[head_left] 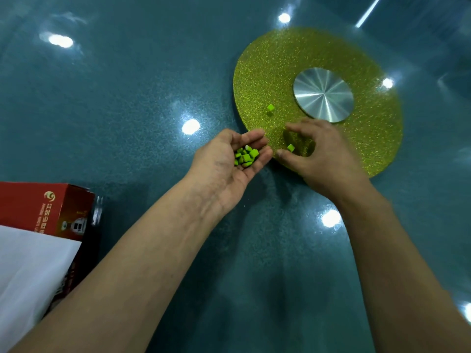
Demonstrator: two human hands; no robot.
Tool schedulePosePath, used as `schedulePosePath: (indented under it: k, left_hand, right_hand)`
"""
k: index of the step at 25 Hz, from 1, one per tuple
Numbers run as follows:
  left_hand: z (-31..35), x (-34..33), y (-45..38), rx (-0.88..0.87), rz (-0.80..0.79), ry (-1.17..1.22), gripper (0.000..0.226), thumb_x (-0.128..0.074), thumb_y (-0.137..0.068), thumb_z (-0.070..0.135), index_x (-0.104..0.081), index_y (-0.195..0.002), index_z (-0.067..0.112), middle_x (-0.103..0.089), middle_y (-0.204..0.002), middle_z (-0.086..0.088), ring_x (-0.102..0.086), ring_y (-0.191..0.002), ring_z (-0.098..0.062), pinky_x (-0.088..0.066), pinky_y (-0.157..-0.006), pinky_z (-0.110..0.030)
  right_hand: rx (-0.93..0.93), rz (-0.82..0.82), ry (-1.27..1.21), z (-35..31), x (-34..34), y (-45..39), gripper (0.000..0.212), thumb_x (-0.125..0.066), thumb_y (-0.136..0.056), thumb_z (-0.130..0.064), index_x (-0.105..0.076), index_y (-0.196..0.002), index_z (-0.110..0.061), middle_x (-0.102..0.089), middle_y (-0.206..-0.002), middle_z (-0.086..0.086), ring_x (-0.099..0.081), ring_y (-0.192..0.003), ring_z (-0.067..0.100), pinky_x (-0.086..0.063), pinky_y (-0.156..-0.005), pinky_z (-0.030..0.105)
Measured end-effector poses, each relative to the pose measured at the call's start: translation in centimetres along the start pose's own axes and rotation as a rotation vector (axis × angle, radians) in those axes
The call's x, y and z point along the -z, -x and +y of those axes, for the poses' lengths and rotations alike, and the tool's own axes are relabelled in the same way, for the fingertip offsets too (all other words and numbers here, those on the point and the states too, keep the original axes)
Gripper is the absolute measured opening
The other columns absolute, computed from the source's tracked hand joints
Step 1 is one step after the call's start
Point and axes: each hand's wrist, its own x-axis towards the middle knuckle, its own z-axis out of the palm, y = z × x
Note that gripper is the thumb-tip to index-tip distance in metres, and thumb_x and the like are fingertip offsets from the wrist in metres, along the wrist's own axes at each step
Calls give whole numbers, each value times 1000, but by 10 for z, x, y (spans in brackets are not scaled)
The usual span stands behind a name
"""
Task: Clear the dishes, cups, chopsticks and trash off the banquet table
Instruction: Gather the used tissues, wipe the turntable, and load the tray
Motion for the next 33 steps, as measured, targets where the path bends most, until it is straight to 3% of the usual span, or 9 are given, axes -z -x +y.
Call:
schedulePosePath:
  k: [4, 9, 15, 19, 21, 23, 25, 29, 33]
  left_hand:
    - [0, 2, -1, -2, 5, -10, 33, -40, -99, 4, -66, -106, -15, -68, -100, -23, -68, -92, -27, -61, -81, -35]
    - [0, 3, -1, -4, 2, -13, 32, -40, -99, 4, -67, -105, -14, -70, -101, -23, -68, -94, -28, -61, -82, -36]
    - [0, 2, -4, 2, 0, -9, 34, -40, -99, 4, -66, -110, -14, -71, -99, -23, -69, -90, -26, -62, -81, -36]
    - [3, 2, -5, 6, -7, 4, 28, -41, -97, 4, -66, -100, -7, -68, -87, -19, -68, -77, -25, -62, -83, -36]
    - [4, 3, -5, 19, -21, 21, 28, -40, -97, 4, -63, -107, -10, -69, -95, -20, -70, -86, -27, -61, -86, -39]
    - [3, 4, -5, 22, -29, 32, 35, -40, -98, 3, -62, -118, -15, -70, -107, -23, -70, -99, -29, -62, -83, -38]
    - [4, 6, -5, 10, -27, 44, 36, -40, -98, 3, -62, -120, -16, -70, -114, -26, -69, -109, -31, -62, -82, -37]
    - [6, 9, -3, 10, -29, 30, 35, -41, -98, 3, -64, -116, -15, -71, -108, -24, -69, -101, -31, -62, -81, -36]
    - [8, 13, 0, 11, -22, 22, 33, -41, -99, 4, -67, -108, -14, -72, -100, -23, -70, -92, -28, -63, -79, -36]
  right_hand:
    - [25, 150, -97, 4, -7, 3, 24, -75, -90, -28, -74, -114, -27, -66, -117, -4, -59, -92, 6, -44, -81, 20]
    - [-52, 82, -147, 5, -3, -1, 12, -78, -87, -20, -71, -91, -29, -67, -84, -10, -62, -70, 0, -41, -55, 13]
    - [-37, 80, -418, -12, 3, 2, 12, -79, -83, -13, -70, -86, -20, -71, -79, 3, -66, -73, 14, -58, -68, 37]
    - [181, -92, -729, -31, 16, 2, 12, -79, -86, -9, -75, -97, -10, -77, -84, 3, -74, -76, 14, -57, -67, 22]
    - [205, -97, -770, -33, 16, -2, 12, -75, -90, -10, -76, -101, -7, -78, -83, 0, -74, -73, 14, -56, -66, 20]
    - [141, 67, -662, -29, 11, -13, 9, -73, -93, -14, -78, -100, -11, -76, -77, -4, -71, -69, 7, -56, -66, 23]
    - [75, 209, -417, -24, 3, -29, 17, -70, -95, -19, -78, -110, -21, -74, -91, -11, -65, -78, -1, -56, -77, 26]
    - [168, 162, -95, -24, -10, -49, 31, -63, -98, -20, -70, -128, -25, -64, -136, -5, -58, -122, 9, -43, -106, 27]
    - [166, 194, -22, -26, -14, -47, 24, -67, -95, -20, -74, -118, -22, -71, -120, 0, -66, -107, 17, -52, -98, 35]
